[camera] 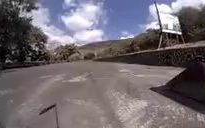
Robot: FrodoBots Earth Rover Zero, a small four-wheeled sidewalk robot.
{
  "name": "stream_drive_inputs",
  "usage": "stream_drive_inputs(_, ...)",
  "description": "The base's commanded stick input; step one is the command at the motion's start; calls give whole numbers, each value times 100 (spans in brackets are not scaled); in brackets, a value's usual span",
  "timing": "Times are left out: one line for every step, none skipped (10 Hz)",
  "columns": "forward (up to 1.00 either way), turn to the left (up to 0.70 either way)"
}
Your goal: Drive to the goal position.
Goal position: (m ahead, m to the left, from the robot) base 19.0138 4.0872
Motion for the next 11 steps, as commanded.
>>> stream_drive_inputs(70, 0)
stream_drive_inputs(70, 0)
stream_drive_inputs(70, 0)
stream_drive_inputs(70, 0)
stream_drive_inputs(70, 0)
stream_drive_inputs(70, 0)
stream_drive_inputs(70, 0)
stream_drive_inputs(70, 0)
stream_drive_inputs(70, 0)
stream_drive_inputs(70, 0)
stream_drive_inputs(70, 0)
